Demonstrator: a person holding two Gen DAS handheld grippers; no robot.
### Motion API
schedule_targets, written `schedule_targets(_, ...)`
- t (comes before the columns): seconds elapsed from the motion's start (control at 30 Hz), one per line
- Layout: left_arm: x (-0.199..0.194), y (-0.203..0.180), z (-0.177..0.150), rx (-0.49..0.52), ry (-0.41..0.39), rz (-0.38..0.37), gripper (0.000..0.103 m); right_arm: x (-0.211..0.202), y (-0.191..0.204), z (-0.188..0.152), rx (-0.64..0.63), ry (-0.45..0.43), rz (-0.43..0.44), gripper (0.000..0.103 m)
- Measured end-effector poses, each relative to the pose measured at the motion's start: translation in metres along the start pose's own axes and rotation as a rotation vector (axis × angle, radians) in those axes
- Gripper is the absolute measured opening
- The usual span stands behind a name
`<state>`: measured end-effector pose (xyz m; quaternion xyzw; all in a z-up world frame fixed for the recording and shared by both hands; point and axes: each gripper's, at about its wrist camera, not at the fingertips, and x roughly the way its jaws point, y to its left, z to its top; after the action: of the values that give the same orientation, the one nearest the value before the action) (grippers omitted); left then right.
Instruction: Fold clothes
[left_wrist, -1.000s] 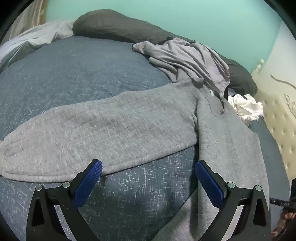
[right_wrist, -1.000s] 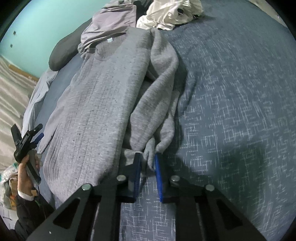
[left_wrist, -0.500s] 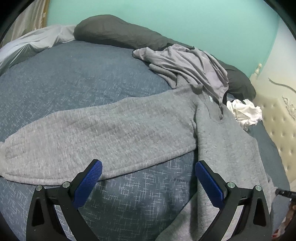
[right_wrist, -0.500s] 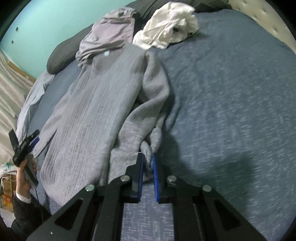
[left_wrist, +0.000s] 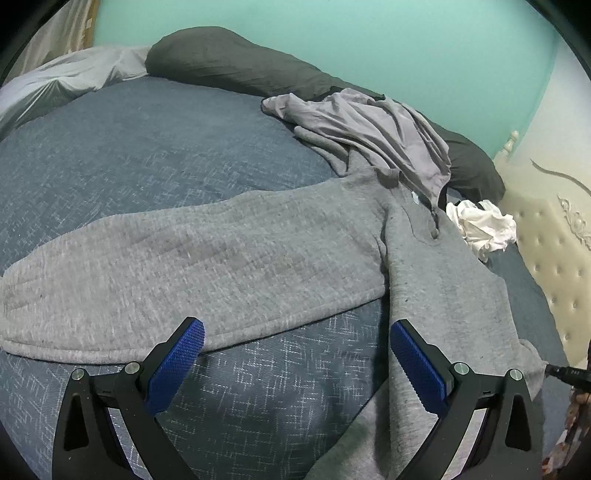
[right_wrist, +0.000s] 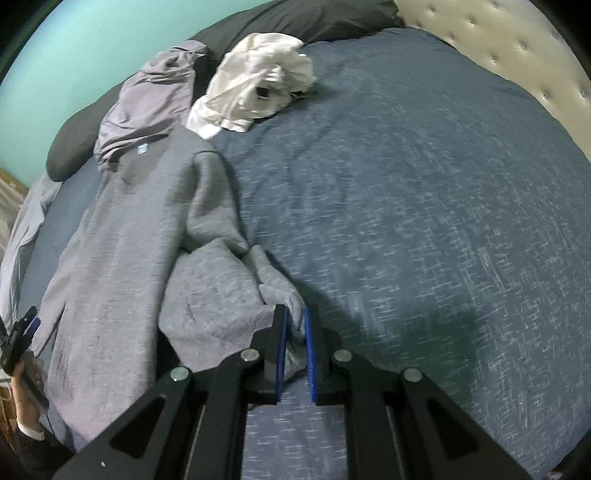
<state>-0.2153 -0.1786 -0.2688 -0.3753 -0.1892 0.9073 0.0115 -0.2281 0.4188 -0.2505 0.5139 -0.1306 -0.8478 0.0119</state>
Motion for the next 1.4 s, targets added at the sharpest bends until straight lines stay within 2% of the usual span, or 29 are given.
schedule_targets(0.13, 0.0, 0.002, 0.0, -0.012, -0.002, 0.003, 0.103, 0.004, -0.009, -0.002, 0.025, 0.025, 0.041, 0.01)
schedule_targets(0.23, 0.0, 0.003, 0.0, -0.017, -0.002, 0.003, 0.103, 0.0, -0.017, -0.002, 0.056, 0.003, 0.055, 0.012)
schedule_targets(0.47, -0.001, 0.002, 0.0, -0.012, -0.007, 0.004, 0.103, -0.002, -0.044, 0.004, 0.22, -0.036, 0.036, 0.019)
schedule_targets(0.57, -0.001, 0.001, 0.0, -0.008, -0.007, 0.001, 0.103, 0.009, -0.036, 0.005, 0.181, 0.017, 0.0, 0.019)
schedule_targets(0.77, 0.0, -0.001, 0.0, -0.004, -0.004, -0.003, 0.103, 0.02, 0.01, -0.002, 0.008, 0.053, 0.085, 0.019)
schedule_targets(0.93, 0.0, -0.001, -0.001, 0.001, -0.002, -0.009, 0.103, 0.032, 0.056, -0.014, -0.169, 0.133, 0.181, 0.019)
schedule_targets(1.03, 0.0, -0.001, -0.001, -0.001, -0.003, -0.009, 0.103, 0.035, 0.068, -0.019, -0.228, 0.162, 0.2, 0.019)
schedule_targets(1.17, 0.0, 0.0, 0.0, -0.004, -0.004, -0.009, 0.103, 0.023, 0.049, -0.01, -0.138, 0.088, 0.204, 0.019)
schedule_targets(1.27, -0.001, -0.001, 0.0, -0.002, -0.005, -0.009, 0.103, 0.01, 0.029, 0.002, -0.058, 0.001, 0.155, 0.019)
schedule_targets(1.33, -0.001, -0.002, 0.0, 0.001, -0.005, -0.008, 0.103, 0.009, 0.017, 0.008, -0.009, -0.018, 0.117, 0.025)
schedule_targets(1.37, -0.001, -0.002, 0.0, 0.003, -0.005, -0.007, 0.103, 0.011, 0.012, 0.01, 0.012, -0.014, 0.107, 0.033)
schedule_targets(1.4, 0.0, -0.002, 0.0, 0.004, -0.005, -0.006, 0.103, 0.015, 0.008, 0.012, 0.03, -0.006, 0.104, 0.035)
